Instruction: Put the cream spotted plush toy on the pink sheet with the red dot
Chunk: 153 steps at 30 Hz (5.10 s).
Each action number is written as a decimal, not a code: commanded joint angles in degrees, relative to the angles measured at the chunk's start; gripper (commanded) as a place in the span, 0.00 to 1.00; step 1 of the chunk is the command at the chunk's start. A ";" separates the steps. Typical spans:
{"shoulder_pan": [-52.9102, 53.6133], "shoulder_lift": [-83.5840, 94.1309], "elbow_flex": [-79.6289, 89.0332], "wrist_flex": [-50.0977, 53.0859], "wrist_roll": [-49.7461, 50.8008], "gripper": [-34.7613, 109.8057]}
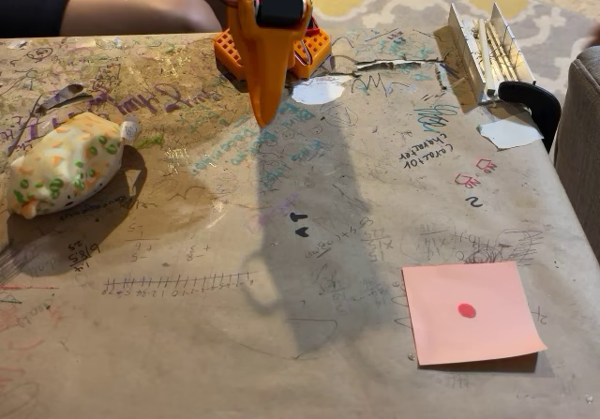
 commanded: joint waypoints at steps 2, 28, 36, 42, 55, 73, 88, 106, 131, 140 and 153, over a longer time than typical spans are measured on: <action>5.98 -9.58 -12.83 0.53 -5.27 0.26; 45.79 -74.27 -41.92 -7.47 -66.36 0.46; 47.11 -93.16 -59.15 -7.56 -62.05 0.46; 47.29 -96.33 -61.61 -7.56 -64.60 0.46; 48.60 -87.28 -42.19 -21.62 -78.66 0.46; 44.82 -101.07 -56.78 -11.78 -73.12 0.37; 29.53 -87.80 -57.92 0.97 -39.29 0.24; -3.08 -12.66 -45.26 6.06 10.11 0.24; -28.56 -49.66 -63.46 -4.48 18.19 0.24; -27.42 -53.26 -58.45 2.11 7.47 0.50; -23.03 -11.69 -33.93 13.36 -0.53 0.38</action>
